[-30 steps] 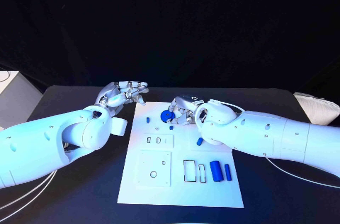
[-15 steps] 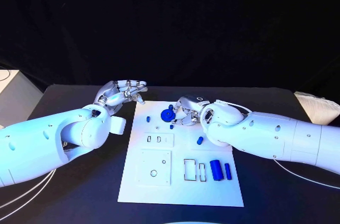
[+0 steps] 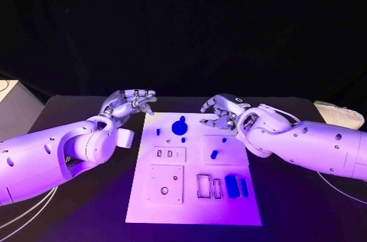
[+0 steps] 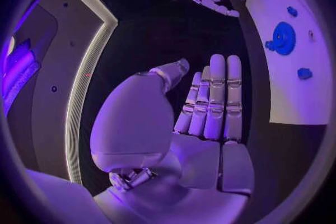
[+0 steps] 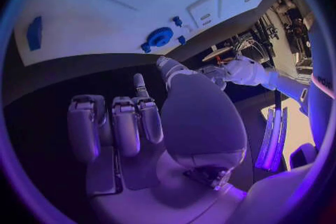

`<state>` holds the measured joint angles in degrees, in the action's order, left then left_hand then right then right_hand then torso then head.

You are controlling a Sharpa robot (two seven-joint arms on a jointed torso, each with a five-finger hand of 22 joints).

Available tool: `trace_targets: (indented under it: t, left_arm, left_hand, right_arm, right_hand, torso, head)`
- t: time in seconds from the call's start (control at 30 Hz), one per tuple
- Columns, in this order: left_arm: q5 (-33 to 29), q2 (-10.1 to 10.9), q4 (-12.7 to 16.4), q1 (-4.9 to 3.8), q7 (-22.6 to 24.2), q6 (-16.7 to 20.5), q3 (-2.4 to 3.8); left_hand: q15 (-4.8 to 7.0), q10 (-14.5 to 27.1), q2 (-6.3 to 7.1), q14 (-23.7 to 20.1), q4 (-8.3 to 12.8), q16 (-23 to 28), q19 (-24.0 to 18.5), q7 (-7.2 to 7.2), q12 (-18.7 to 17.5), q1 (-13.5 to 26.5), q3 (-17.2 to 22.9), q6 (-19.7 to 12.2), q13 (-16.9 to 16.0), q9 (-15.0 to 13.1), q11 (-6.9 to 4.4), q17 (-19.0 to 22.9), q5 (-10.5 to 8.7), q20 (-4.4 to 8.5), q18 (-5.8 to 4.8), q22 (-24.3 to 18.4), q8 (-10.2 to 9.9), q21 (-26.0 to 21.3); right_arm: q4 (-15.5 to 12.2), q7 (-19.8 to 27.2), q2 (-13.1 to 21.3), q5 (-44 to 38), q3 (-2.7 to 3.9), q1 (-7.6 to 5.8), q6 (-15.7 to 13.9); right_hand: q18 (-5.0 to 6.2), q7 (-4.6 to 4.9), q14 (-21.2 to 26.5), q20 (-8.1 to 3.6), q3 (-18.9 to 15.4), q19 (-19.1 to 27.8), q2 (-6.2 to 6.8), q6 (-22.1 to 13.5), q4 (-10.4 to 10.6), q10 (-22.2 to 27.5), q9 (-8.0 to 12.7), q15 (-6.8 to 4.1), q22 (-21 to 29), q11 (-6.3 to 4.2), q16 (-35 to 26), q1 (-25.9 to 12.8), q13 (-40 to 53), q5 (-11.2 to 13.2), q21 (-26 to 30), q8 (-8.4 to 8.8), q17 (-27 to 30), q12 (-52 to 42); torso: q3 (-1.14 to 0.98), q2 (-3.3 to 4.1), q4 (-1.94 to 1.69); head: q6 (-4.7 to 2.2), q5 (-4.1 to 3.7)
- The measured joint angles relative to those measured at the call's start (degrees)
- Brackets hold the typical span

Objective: Assemble the parts on the task board

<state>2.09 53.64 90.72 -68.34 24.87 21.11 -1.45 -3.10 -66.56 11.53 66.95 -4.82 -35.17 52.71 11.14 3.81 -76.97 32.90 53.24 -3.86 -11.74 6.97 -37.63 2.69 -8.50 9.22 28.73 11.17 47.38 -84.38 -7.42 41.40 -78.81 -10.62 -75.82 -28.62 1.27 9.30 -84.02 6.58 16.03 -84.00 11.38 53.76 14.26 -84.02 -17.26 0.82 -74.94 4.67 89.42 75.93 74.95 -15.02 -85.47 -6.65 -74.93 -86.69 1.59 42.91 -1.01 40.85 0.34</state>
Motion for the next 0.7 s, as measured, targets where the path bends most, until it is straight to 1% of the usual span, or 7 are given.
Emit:
trace_targets:
  t: [0.1, 0.17, 0.23, 0.37, 0.53, 0.63, 0.7]
  left_arm:
    - [0.0, -0.1, -0.1, 0.00, 0.0, 0.0, -0.01]
    - [0.0, -0.1, -0.2, 0.00, 0.0, 0.0, -0.01]
    - [0.0, -0.2, -0.3, 0.00, 0.0, 0.0, -0.01]
    - [0.0, -0.4, -0.4, 0.00, 0.0, -0.1, -0.01]
    - [0.0, -0.6, -0.7, 0.00, 0.0, -0.2, -0.01]
    - [0.0, -0.7, -0.9, 0.00, 0.0, -0.3, -0.01]
    - [0.0, -0.7, -1.0, 0.00, 0.0, -0.4, -0.01]
  left_hand:
    - [0.00, 0.2, 0.00, 0.0, 0.0, 0.0, 0.0, 0.00, 0.0, 0.0, 0.0, 0.0, 0.0, 0.0, 0.21, 0.0, 0.00, 0.00, 0.00, 0.1, 0.0, 0.0]
    - [0.00, 0.2, 0.00, 0.0, 0.0, 0.0, 0.0, 0.00, 0.0, 0.0, 0.0, 0.0, 0.0, 0.0, 0.21, 0.0, 0.00, 0.00, 0.00, 0.1, 0.0, 0.0]
    - [0.00, 0.2, 0.00, 0.0, 0.0, 0.0, 0.0, 0.00, 0.0, 0.0, 0.0, 0.0, 0.0, 0.0, 0.21, 0.0, 0.00, -0.02, 0.00, 0.1, 0.0, 0.0]
    - [0.00, 0.2, 0.00, 0.0, 0.0, 0.0, -0.2, 0.00, 0.0, 0.0, 0.0, 0.0, 0.0, 0.0, 0.21, 0.0, 0.00, -0.20, 0.00, 0.0, 0.0, 0.0]
    - [0.00, 0.2, 0.00, 0.0, 0.0, 0.0, -0.2, 0.00, 0.0, 0.0, 0.0, 0.0, 0.0, 0.0, 0.21, 0.0, 0.00, -0.20, 0.00, 0.0, 0.0, 0.0]
    - [0.00, 0.2, 0.00, 0.0, 0.0, 0.0, -0.2, 0.00, 0.0, 0.0, 0.0, 0.0, 0.0, 0.0, 0.21, 0.0, 0.00, -0.20, 0.00, 0.0, 0.0, 0.0]
    - [0.00, 0.2, 0.00, 0.0, 0.0, 0.0, -0.2, 0.00, 0.0, 0.0, 0.0, 0.0, 0.0, 0.0, 0.21, 0.0, 0.00, -0.20, 0.00, 0.0, 0.0, 0.0]
  right_arm:
    - [-1.1, 4.1, 3.0, 3.5, 0.06, -0.65, -0.1]
    - [-1.2, 6.2, 4.7, 5.3, 0.08, -0.92, 0.0]
    - [-0.9, 8.3, 6.3, 7.0, 0.09, -1.12, 0.3]
    - [1.1, 11.2, 7.9, 9.1, 0.09, -1.17, 1.2]
    - [4.1, 13.1, 8.7, 10.1, 0.05, -0.46, 2.2]
    - [5.7, 13.8, 8.8, 10.2, 0.00, 0.28, 2.8]
    - [6.5, 14.1, 8.7, 10.2, -0.03, 0.77, 3.2]
  right_hand:
    - [0.00, 0.00, 0.0, 0.00, 0.8, 0.0, 0.73, 0.0, -0.8, 0.0, 0.2, 0.00, 0.0, 0.00, 0.0, 1.7, 0.0, 0.4, 0.4, 0.00, 0.0, 0.3]
    - [0.00, 0.00, 0.0, 0.00, 1.1, 0.0, 1.11, 0.0, -1.1, 0.0, 0.2, 0.00, 0.0, 0.00, 0.0, 2.3, 0.0, 0.7, 0.4, 0.00, 0.0, 0.3]
    - [0.00, 0.20, 0.0, 0.00, 0.7, 0.0, 1.67, -0.2, -1.4, 0.0, 0.3, 0.00, 0.0, 0.00, 0.0, 2.9, 0.0, 0.7, 0.4, 0.00, 0.0, 0.5]
    - [0.00, 0.20, 0.0, 0.00, 0.7, 0.0, 2.00, -0.2, -1.9, 0.0, 0.3, 0.00, 0.0, 0.00, 0.0, 3.2, 0.0, 0.7, 0.4, 0.00, 0.0, 0.5]
    - [0.00, 0.57, 0.0, 0.00, 0.4, 0.0, 2.34, -0.6, -2.2, 0.0, 0.5, 0.00, 0.0, 0.00, 0.0, 3.6, 0.0, 0.9, 0.4, 0.01, 0.0, 0.7]
    - [0.00, 0.79, 0.0, 0.00, -0.1, 0.0, 2.43, -1.4, -2.5, 0.0, 0.8, 0.00, 0.0, 0.00, 0.0, 4.1, 0.0, 1.3, 0.6, 0.01, 0.0, 1.0]
    - [0.00, 0.80, 0.0, 0.00, -0.5, 0.0, 2.43, -1.4, -2.5, 0.1, 0.8, 0.00, 0.0, 0.13, 0.0, 4.1, 0.0, 1.3, 0.6, 0.01, 0.0, 1.0]
  torso:
    - [-0.10, -0.16, 0.22]
    - [-0.20, -0.30, 0.38]
    - [-0.28, -0.41, 0.52]
    - [-0.55, -0.62, 0.86]
    - [-0.82, -0.77, 1.07]
    - [-1.02, -0.84, 1.16]
    - [-1.10, -0.84, 1.19]
  head:
    - [-0.13, -0.11]
    - [-0.22, -0.25]
    - [-0.29, -0.35]
    - [-0.36, -0.45]
    - [-0.31, -0.49]
    - [-0.23, -0.47]
    - [-0.18, -0.43]
